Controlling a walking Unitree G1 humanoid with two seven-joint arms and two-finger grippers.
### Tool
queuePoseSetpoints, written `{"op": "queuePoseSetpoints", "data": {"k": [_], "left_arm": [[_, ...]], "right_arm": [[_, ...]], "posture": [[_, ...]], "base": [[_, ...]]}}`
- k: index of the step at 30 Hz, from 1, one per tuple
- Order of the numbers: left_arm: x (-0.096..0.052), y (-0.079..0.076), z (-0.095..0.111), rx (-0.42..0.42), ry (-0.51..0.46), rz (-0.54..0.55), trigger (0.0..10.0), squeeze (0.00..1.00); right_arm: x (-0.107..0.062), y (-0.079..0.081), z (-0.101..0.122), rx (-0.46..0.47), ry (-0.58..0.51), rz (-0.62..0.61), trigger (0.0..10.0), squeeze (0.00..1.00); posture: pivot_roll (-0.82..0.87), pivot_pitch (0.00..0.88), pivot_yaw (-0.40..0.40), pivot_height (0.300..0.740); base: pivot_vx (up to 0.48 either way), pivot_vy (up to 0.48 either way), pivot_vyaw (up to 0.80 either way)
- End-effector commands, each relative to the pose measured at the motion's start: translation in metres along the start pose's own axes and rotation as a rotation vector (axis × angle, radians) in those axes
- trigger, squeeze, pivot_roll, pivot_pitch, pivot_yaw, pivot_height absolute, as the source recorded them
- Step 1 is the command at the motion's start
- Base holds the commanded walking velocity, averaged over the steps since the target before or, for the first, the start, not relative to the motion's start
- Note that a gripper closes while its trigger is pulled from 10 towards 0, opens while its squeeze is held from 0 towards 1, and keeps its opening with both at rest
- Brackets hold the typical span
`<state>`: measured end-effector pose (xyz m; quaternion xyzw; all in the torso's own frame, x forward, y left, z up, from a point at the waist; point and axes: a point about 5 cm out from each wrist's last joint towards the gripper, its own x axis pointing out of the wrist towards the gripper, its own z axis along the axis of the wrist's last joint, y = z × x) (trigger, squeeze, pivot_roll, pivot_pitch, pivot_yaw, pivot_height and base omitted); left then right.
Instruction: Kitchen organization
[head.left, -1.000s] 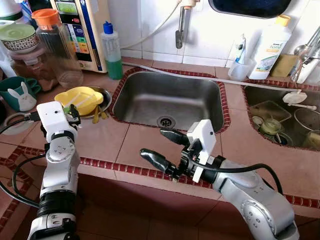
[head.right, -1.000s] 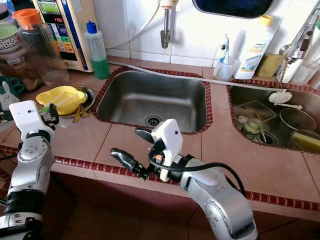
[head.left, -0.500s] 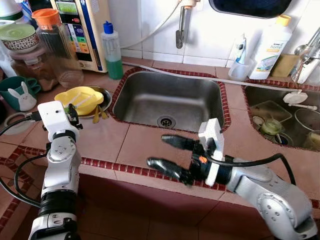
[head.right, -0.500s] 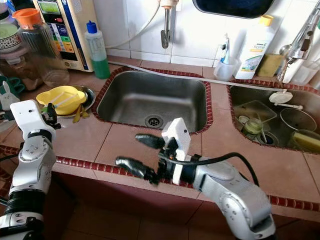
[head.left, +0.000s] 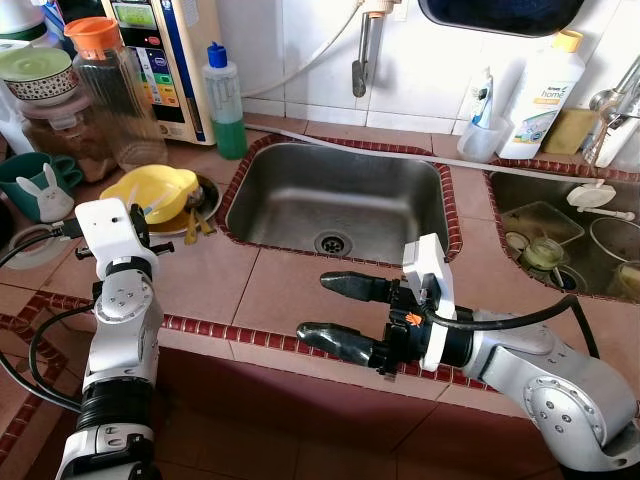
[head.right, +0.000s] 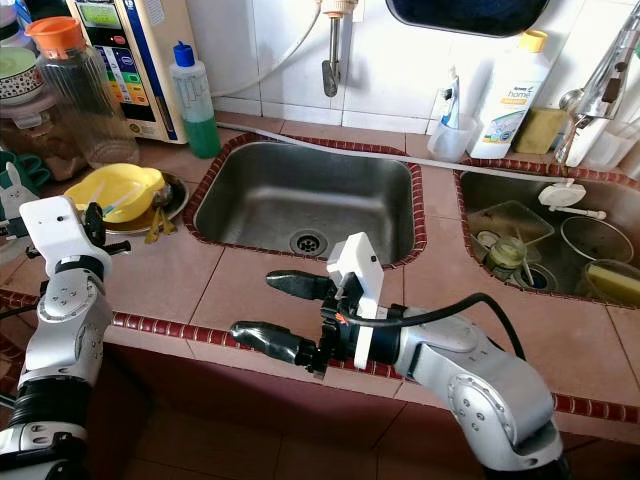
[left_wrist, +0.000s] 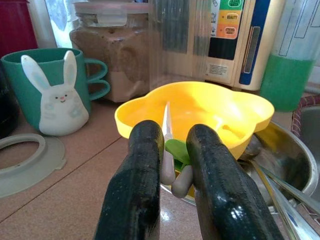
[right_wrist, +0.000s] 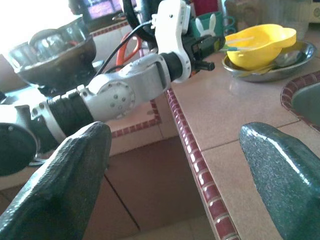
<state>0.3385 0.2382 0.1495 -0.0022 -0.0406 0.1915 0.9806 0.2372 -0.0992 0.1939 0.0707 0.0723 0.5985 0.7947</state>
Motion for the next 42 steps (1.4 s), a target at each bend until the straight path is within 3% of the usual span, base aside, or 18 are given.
{"op": "queuePoseSetpoints", "data": {"k": [1,13,16,17,19,20,21,22,23,24,26,27,32,35,36,37,38,42], "left_arm": [[0.003,0.0,0.007,0.0,-0.025,-0.003,0.0,0.0],[0.001,-0.004,0.019,0.072,-0.102,-0.032,0.0,0.0],[-0.003,-0.012,0.032,0.135,-0.184,-0.071,0.0,0.0],[-0.003,-0.013,0.033,0.139,-0.191,-0.075,0.0,0.0],[-0.012,-0.034,0.045,0.11,-0.245,-0.177,0.4,0.0],[-0.012,-0.034,0.045,0.11,-0.245,-0.177,0.4,0.0],[-0.016,-0.043,0.049,0.109,-0.27,-0.22,3.0,0.0],[-0.018,-0.048,0.052,0.111,-0.286,-0.245,3.0,0.0],[-0.025,-0.059,0.056,0.115,-0.318,-0.298,4.3,0.0],[-0.028,-0.064,0.057,0.105,-0.324,-0.322,5.0,0.0],[-0.03,-0.068,0.057,0.098,-0.328,-0.337,5.0,0.0],[-0.032,-0.073,0.058,0.087,-0.33,-0.36,9.5,0.0],[-0.043,-0.096,0.062,0.007,-0.331,-0.478,10.0,0.0],[-0.049,-0.111,0.067,-0.128,-0.295,-0.551,10.0,0.0],[-0.049,-0.111,0.067,-0.128,-0.295,-0.551,10.0,0.0],[-0.052,-0.122,0.072,-0.216,-0.275,-0.606,10.0,0.0],[-0.052,-0.122,0.072,-0.216,-0.275,-0.606,10.0,0.0],[-0.059,-0.14,0.078,-0.365,-0.224,-0.703,10.0,0.0]], "right_arm": [[0.0,0.0,0.005,-0.022,0.001,0.013,10.0,0.0],[0.001,-0.003,0.006,-0.041,-0.006,-0.008,10.0,0.0],[0.001,-0.006,0.007,-0.039,-0.017,-0.032,10.0,0.0],[0.001,-0.006,0.007,-0.038,-0.019,-0.036,10.0,0.0],[0.0,-0.014,0.009,-0.025,-0.044,-0.082,10.0,0.0],[0.0,-0.014,0.009,-0.025,-0.044,-0.082,10.0,0.0],[0.0,-0.017,0.011,-0.018,-0.059,-0.103,10.0,0.0],[0.0,-0.02,0.012,-0.014,-0.07,-0.115,10.0,0.0],[0.001,-0.025,0.016,-0.008,-0.1,-0.145,10.0,0.0],[0.001,-0.027,0.018,-0.005,-0.116,-0.161,10.0,0.0],[0.001,-0.029,0.019,-0.003,-0.125,-0.172,10.0,0.0],[0.001,-0.032,0.021,0.005,-0.147,-0.196,10.0,0.0],[-0.002,-0.052,0.031,0.061,-0.257,-0.353,10.0,0.0],[-0.008,-0.073,0.036,0.149,-0.354,-0.502,10.0,0.0],[-0.008,-0.073,0.036,0.149,-0.354,-0.502,10.0,0.0],[-0.012,-0.083,0.037,0.208,-0.405,-0.571,10.0,0.0],[-0.012,-0.083,0.037,0.208,-0.405,-0.571,10.0,0.0],[-0.014,-0.093,0.039,0.262,-0.46,-0.634,10.0,0.0]], "posture": [[-0.03,0.074,0.025,0.74],[-0.03,0.073,0.025,0.74],[-0.03,0.073,0.024,0.74],[-0.03,0.073,0.024,0.74],[-0.02,0.072,0.017,0.74],[-0.02,0.072,0.017,0.74],[-0.02,0.072,0.016,0.74],[-0.02,0.072,0.016,0.74],[-0.02,0.071,0.014,0.74],[-0.02,0.07,0.014,0.74],[-0.02,0.07,0.014,0.74],[-0.02,0.071,0.014,0.74],[-0.02,0.07,0.015,0.74],[-0.02,0.067,0.018,0.74],[-0.02,0.067,0.018,0.74],[-0.02,0.067,0.017,0.74],[-0.02,0.067,0.017,0.74],[-0.02,0.065,0.02,0.74]], "base": [[0.0,0.0,0.0],[0.0,0.0,0.0],[0.0,0.0,0.0],[0.0,0.0,0.0],[0.0,0.0,0.0],[0.0,0.0,0.0],[0.0,0.0,0.0],[0.0,0.0,0.0],[0.0,0.0,0.0],[0.0,0.0,0.0],[0.0,0.0,0.0],[0.0,0.0,0.0],[0.0,0.0,0.0],[0.0,0.0,0.0],[0.0,0.0,0.0],[0.0,0.0,0.0],[0.0,0.0,0.0],[0.0,0.0,0.0]]}}
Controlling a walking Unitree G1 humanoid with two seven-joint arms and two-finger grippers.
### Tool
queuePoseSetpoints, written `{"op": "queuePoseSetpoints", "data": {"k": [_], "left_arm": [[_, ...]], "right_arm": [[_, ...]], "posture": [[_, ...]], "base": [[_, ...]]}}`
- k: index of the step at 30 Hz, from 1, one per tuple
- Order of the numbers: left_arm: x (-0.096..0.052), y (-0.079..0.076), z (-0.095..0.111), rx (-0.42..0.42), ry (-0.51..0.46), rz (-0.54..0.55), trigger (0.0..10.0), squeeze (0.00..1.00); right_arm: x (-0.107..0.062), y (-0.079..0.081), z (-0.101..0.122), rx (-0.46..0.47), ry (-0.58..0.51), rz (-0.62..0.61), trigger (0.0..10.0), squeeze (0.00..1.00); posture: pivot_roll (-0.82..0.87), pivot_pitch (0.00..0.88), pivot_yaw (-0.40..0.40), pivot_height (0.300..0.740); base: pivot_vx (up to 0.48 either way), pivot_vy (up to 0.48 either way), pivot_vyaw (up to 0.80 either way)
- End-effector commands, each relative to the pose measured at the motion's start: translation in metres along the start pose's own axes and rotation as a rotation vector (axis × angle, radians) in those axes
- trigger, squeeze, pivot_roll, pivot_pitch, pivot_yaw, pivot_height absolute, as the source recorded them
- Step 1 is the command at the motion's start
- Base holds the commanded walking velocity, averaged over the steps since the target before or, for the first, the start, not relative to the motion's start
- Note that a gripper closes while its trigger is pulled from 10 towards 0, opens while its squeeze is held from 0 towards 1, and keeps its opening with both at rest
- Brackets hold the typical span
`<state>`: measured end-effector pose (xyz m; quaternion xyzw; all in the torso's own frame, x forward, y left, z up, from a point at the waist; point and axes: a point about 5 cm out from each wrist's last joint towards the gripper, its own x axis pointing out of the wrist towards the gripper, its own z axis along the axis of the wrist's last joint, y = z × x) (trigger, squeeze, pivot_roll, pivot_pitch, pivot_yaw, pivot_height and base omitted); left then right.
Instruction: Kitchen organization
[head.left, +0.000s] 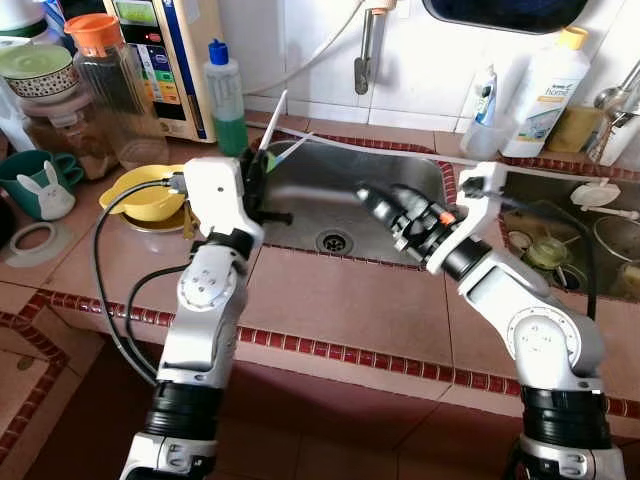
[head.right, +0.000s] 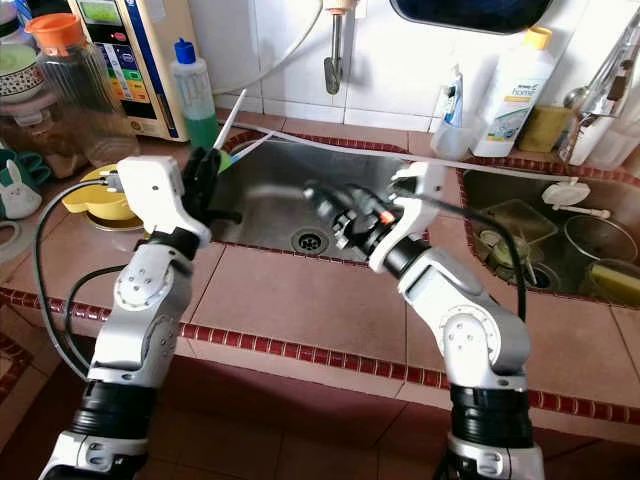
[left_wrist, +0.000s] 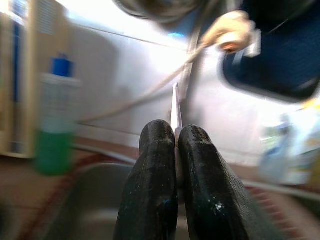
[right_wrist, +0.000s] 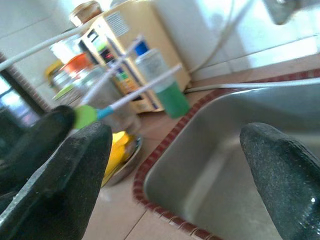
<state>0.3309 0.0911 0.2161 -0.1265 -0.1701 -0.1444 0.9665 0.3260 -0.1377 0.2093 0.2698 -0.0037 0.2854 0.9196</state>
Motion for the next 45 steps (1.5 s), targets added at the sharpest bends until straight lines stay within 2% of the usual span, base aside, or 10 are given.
{"op": "queuePoseSetpoints", "data": {"k": [1,5,7,13,20,21,22,23,26,45], "left_arm": [[0.005,-0.011,0.008,-0.082,-0.013,-0.059,10.0,0.0],[0.008,-0.021,0.007,-0.248,0.02,-0.106,10.0,0.0],[0.009,-0.028,0.006,-0.333,0.046,-0.139,10.0,0.0],[0.006,-0.037,0.001,-0.396,0.095,-0.173,10.0,0.0],[0.003,-0.038,-0.002,-0.447,0.133,-0.18,10.0,0.0],[0.002,-0.04,-0.002,-0.457,0.14,-0.187,10.0,0.0],[0.002,-0.041,-0.002,-0.457,0.139,-0.191,10.0,0.0],[0.002,-0.041,-0.002,-0.457,0.14,-0.19,10.0,0.0],[0.001,-0.042,-0.003,-0.47,0.148,-0.19,10.0,0.0],[-0.002,-0.04,-0.01,-0.499,0.196,-0.163,10.0,0.0]], "right_arm": [[0.005,0.0,0.005,0.026,-0.037,-0.017,10.0,0.0],[0.013,-0.005,0.004,0.113,-0.068,-0.058,10.0,0.0],[0.023,-0.007,0.001,0.215,-0.087,-0.067,10.0,0.0],[0.044,-0.001,0.008,0.357,-0.15,-0.024,10.0,0.0],[0.058,0.007,0.001,0.405,-0.131,0.005,10.0,0.0],[0.06,0.008,-0.002,0.419,-0.128,0.008,9.1,0.0],[0.061,0.008,-0.003,0.433,-0.127,0.01,1.4,0.0],[0.061,0.008,-0.003,0.438,-0.128,0.01,0.0,0.0],[0.06,0.007,-0.006,0.467,-0.127,-0.002,0.0,0.0],[0.062,0.004,-0.007,0.478,-0.142,-0.02,0.0,0.0]], "posture": [[-0.02,0.065,0.021,0.74],[-0.01,0.064,0.024,0.74],[-0.01,0.067,0.029,0.74],[0.0,0.069,0.031,0.74],[0.01,0.077,0.024,0.74],[0.01,0.077,0.023,0.74],[0.01,0.077,0.022,0.74],[0.01,0.079,0.022,0.74],[0.01,0.081,0.023,0.74],[0.0,0.089,0.024,0.74]], "base": [[0.0,0.0,0.0],[0.0,0.0,0.0],[0.0,0.0,0.0],[0.0,0.0,0.0],[0.0,0.0,0.0],[0.0,0.0,0.0],[0.0,0.0,0.0],[0.0,0.0,0.0],[0.0,0.0,0.0],[0.0,0.0,0.0]]}}
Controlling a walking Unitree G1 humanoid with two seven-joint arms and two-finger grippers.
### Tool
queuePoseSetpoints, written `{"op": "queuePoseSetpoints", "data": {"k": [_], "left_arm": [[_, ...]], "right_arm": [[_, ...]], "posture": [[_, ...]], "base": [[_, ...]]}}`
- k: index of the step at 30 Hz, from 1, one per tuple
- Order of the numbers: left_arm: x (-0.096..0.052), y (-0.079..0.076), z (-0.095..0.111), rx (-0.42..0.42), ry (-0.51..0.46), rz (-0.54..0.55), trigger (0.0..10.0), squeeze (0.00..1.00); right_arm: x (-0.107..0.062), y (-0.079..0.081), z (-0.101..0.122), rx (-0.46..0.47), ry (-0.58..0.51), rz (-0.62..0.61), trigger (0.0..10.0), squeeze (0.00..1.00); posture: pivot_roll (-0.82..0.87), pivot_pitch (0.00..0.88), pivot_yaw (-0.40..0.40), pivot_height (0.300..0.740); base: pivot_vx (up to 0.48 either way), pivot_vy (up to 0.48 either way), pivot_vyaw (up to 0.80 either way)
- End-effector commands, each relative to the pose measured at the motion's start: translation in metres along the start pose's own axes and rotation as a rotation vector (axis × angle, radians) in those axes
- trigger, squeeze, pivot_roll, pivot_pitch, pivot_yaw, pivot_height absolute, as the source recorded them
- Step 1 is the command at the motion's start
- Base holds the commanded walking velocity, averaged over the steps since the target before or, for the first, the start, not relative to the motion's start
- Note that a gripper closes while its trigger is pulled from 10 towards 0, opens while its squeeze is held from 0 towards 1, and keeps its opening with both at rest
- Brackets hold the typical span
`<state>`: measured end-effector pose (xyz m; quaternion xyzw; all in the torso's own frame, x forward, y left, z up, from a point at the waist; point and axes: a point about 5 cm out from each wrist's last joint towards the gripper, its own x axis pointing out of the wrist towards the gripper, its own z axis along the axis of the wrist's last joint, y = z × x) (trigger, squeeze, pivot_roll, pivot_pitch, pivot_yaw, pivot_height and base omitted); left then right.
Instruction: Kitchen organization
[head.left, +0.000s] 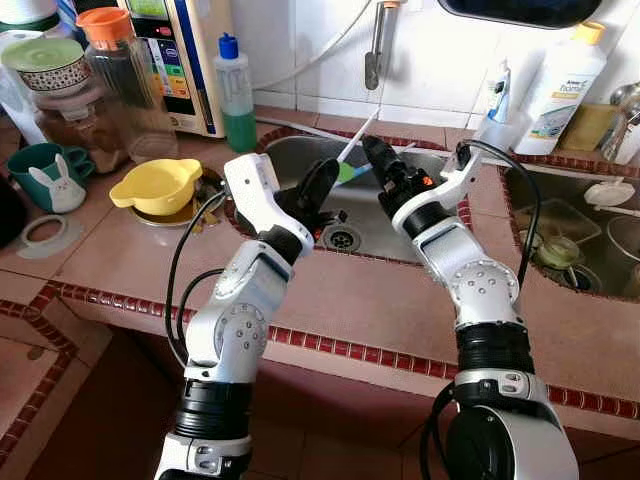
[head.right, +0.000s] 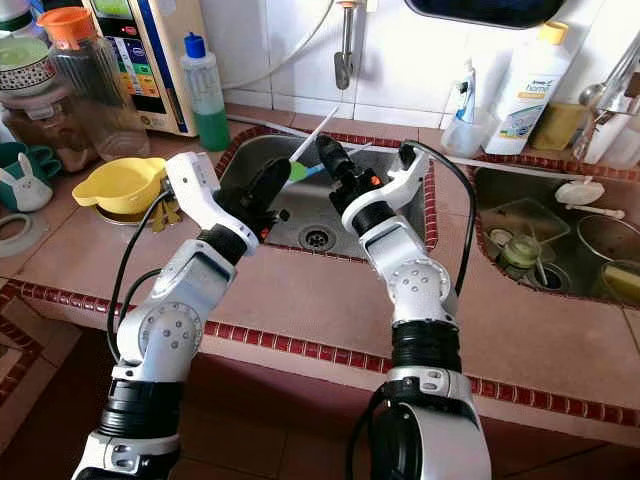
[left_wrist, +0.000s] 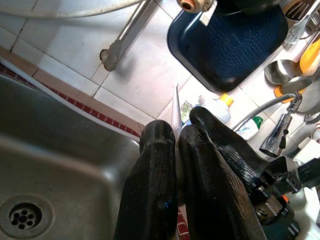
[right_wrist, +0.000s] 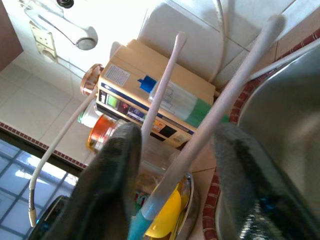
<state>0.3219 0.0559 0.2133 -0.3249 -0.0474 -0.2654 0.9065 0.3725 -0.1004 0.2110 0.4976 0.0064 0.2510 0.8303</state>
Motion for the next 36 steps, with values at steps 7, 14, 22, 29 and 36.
{"op": "queuePoseSetpoints", "data": {"k": [7,14,22,29,36], "left_arm": [[0.0004,-0.0085,-0.0066,-0.033,0.032,-0.027,10.0,0.0],[-0.0014,-0.0093,-0.0115,-0.045,0.06,-0.035,10.0,0.0],[0.0,-0.012,-0.0093,-0.07,0.053,-0.041,10.0,0.0],[0.0,-0.0122,-0.0088,-0.114,0.044,-0.042,10.0,1.0],[-0.0001,-0.0076,-0.005,-0.152,0.021,-0.015,10.0,1.0]], "right_arm": [[0.0038,0.0031,0.001,0.001,-0.008,0.002,0.0,0.0],[0.004,0.0028,0.0006,0.001,-0.007,0.003,0.0,0.0],[0.0042,0.0023,0.0005,-0.002,-0.009,0.001,0.0,0.0],[0.0046,0.0027,0.0,-0.007,-0.008,0.002,0.0,0.0],[0.0038,0.002,0.0002,-0.011,-0.006,0.001,0.0,0.0]], "posture": [[0.0,0.092,0.023,0.74],[0.0,0.093,0.023,0.74],[0.0,0.092,0.025,0.74],[0.0,0.091,0.026,0.74],[0.0,0.088,0.028,0.74]], "base": [[0.0,0.0,0.0],[0.0,0.0,0.0],[0.0,0.0,0.0],[0.0,0.0,0.0],[0.0,0.0,0.0]]}}
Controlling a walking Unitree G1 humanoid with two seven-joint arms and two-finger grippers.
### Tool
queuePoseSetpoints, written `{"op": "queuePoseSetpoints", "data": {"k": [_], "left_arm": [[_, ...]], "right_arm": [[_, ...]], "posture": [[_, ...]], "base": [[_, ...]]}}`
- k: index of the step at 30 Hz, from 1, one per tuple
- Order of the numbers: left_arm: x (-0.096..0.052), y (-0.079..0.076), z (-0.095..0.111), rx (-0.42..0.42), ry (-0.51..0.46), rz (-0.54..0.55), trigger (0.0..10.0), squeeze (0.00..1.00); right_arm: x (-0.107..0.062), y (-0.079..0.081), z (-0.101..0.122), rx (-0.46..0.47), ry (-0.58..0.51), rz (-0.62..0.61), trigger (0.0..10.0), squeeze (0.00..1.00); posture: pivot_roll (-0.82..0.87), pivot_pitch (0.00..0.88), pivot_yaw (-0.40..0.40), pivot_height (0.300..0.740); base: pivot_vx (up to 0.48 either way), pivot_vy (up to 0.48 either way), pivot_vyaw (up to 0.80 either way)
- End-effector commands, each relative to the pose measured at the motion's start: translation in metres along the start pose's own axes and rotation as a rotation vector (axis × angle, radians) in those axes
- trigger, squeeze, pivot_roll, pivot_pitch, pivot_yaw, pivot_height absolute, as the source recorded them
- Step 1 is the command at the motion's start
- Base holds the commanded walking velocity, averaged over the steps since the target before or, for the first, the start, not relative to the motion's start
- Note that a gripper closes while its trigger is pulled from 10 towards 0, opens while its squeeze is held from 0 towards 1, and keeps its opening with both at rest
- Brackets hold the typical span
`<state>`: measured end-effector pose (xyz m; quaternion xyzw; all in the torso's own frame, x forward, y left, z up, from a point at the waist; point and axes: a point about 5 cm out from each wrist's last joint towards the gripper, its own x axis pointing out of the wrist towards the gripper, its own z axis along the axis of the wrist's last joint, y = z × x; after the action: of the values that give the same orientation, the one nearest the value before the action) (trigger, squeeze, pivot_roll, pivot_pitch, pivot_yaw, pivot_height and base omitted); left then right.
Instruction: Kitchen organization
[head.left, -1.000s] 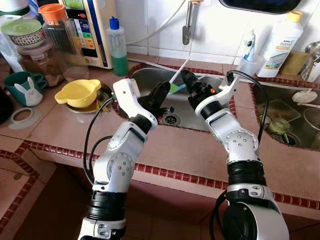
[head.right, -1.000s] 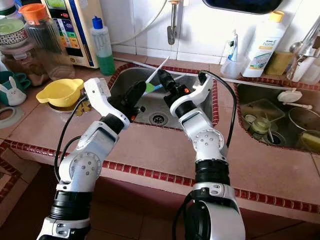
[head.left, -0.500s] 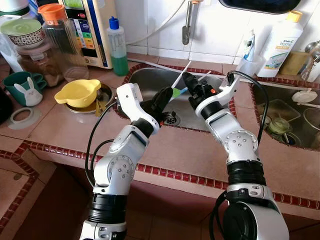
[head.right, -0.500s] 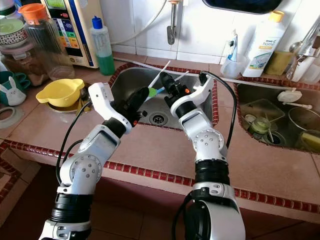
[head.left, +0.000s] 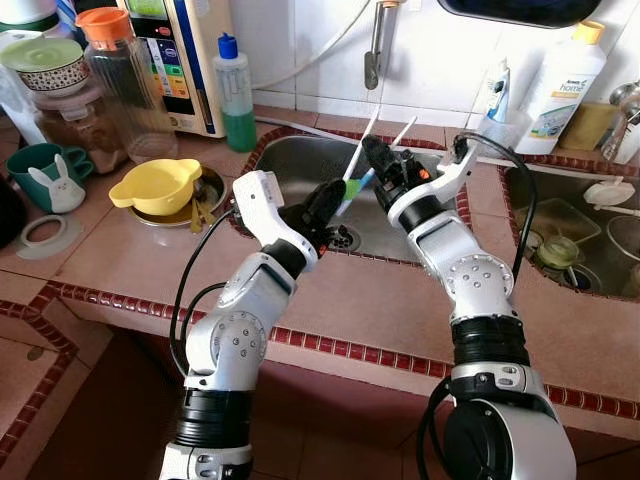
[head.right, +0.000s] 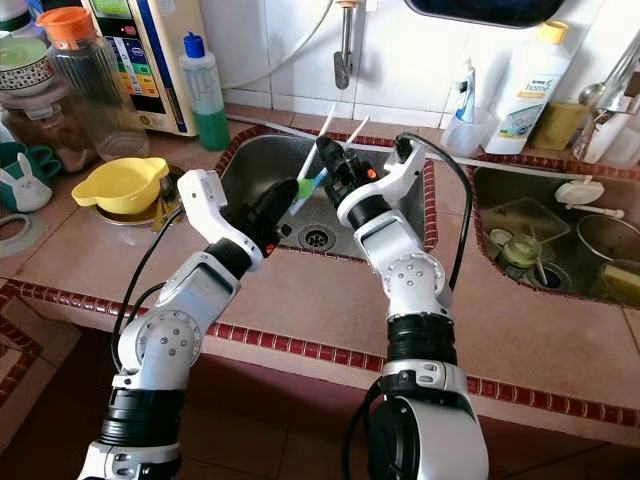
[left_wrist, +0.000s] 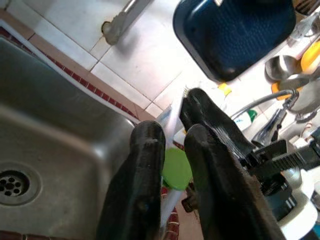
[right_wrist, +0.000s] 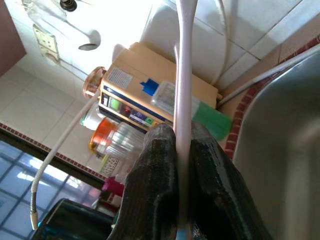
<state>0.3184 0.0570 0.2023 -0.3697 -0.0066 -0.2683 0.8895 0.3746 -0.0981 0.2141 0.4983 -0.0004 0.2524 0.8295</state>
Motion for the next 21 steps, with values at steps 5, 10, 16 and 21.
{"op": "queuePoseSetpoints", "data": {"k": [5,10,16,21], "left_arm": [[0.006,-0.012,0.004,-0.039,-0.03,-0.033,10.0,1.0],[0.004,-0.012,0.007,-0.029,-0.038,-0.04,10.0,1.0],[-0.009,0.004,0.011,0.114,-0.059,0.039,10.0,1.0],[-0.028,0.017,0.013,0.299,-0.041,0.088,10.0,1.0]], "right_arm": [[0.0,-0.001,-0.001,-0.012,0.006,-0.007,0.0,0.0],[-0.001,-0.005,0.0,-0.06,-0.003,-0.027,0.0,0.0],[0.006,-0.008,0.012,-0.231,-0.02,-0.051,0.0,0.0],[0.014,-0.016,0.015,-0.494,0.004,-0.1,1.5,0.0]], "posture": [[0.0,0.087,0.029,0.74],[0.01,0.084,0.031,0.74],[0.03,0.084,0.031,0.74],[0.07,0.087,0.028,0.74]], "base": [[0.0,0.0,0.0],[0.0,0.0,0.0],[0.0,0.0,0.0],[0.0,0.0,0.0]]}}
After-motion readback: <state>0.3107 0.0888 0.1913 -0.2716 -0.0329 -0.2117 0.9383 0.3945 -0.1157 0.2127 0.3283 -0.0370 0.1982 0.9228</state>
